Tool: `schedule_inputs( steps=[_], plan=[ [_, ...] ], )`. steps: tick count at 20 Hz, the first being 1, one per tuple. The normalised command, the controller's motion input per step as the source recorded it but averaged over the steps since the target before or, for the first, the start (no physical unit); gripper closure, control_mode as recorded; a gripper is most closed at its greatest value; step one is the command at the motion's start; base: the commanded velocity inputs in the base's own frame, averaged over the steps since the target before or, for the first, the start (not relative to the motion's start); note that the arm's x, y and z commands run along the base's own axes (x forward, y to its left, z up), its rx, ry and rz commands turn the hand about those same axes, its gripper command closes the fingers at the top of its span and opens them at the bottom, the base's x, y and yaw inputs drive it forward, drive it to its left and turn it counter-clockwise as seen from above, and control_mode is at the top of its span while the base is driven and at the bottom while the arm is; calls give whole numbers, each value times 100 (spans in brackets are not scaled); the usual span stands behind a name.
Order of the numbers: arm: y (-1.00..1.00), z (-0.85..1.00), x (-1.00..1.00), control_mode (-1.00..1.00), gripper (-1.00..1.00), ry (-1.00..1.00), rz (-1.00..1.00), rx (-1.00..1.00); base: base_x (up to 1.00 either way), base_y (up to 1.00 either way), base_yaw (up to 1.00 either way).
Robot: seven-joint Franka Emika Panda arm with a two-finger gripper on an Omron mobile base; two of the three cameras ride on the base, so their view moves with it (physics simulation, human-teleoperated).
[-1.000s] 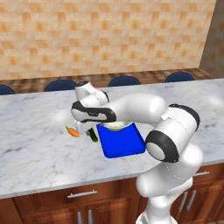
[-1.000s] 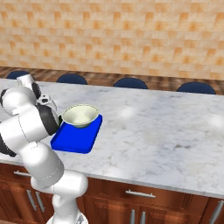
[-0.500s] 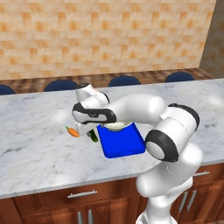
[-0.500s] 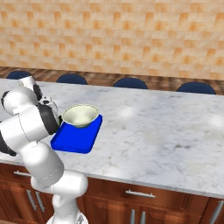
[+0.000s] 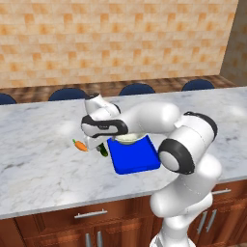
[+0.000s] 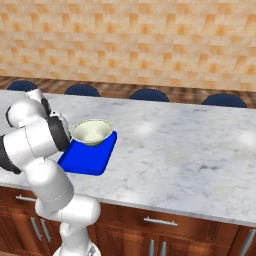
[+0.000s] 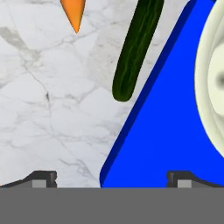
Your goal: Place the two vegetables and bowl onto the tray for setting up a vegetable dip station.
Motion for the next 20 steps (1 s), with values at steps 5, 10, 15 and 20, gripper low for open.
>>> schedule_inputs(
  steps=[5, 10, 15, 20],
  plan=[
    [0, -6, 12, -100, -100, -2, 0, 0, 0, 0, 0],
    [0, -6, 13, -100, -100, -1, 0, 0, 0, 0, 0],
    [0, -7, 12, -100, -100, -1, 0, 0, 0, 0, 0],
    [1, -7, 12, -100, -100, -1, 0, 0, 0, 0, 0]
  ],
)
